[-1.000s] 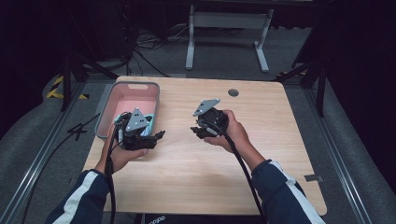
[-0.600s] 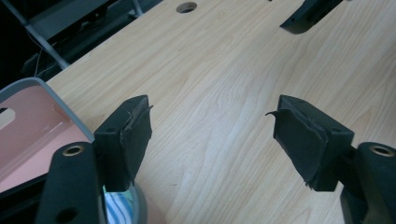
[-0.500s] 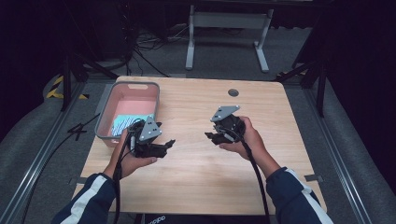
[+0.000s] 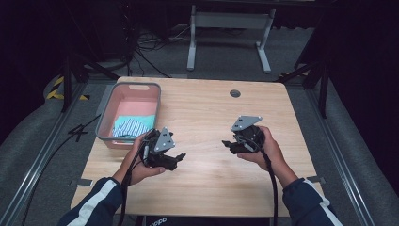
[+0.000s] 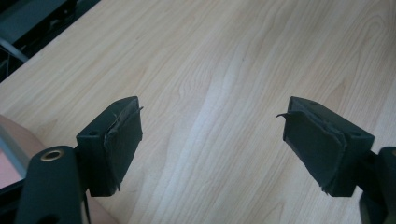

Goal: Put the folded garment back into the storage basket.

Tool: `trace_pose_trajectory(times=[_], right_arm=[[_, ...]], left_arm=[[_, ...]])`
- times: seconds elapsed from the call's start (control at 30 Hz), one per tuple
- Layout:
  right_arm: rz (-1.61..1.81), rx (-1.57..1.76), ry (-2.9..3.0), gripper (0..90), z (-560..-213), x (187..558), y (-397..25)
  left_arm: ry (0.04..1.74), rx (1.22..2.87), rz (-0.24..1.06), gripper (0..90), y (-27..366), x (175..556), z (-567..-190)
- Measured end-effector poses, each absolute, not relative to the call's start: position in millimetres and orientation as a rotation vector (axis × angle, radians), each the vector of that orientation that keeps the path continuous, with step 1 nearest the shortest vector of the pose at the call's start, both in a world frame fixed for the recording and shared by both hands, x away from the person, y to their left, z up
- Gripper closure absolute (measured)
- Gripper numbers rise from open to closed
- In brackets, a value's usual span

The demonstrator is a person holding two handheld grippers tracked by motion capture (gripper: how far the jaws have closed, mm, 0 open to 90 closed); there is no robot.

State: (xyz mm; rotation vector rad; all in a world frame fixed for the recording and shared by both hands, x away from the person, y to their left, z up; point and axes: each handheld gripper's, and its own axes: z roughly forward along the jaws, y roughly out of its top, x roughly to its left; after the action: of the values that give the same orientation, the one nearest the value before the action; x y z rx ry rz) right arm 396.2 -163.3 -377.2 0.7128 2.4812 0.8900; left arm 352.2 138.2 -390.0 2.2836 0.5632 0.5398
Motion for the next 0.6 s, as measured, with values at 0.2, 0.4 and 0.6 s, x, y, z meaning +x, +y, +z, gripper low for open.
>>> trace_pose_trajectory(times=[0.2, 0.4, 0.6], right_arm=[[0.893, 0.735, 2.444, 38.4, -382.1, 387.8, -183.0], [0.902, 0.734, 2.436, 37.0, -391.4, 378.9, -200.3], [0.887, 0.751, 2.438, 36.3, -407.4, 370.9, -216.4]], left_arm=[[0.559, 2.331, 0.526, 20.2, 133.4, 355.3, -406.2], [0.552, 2.378, 0.513, 19.5, 131.6, 356.0, -420.2], [0.544, 2.411, 0.5, 19.2, 130.1, 353.7, -431.7]])
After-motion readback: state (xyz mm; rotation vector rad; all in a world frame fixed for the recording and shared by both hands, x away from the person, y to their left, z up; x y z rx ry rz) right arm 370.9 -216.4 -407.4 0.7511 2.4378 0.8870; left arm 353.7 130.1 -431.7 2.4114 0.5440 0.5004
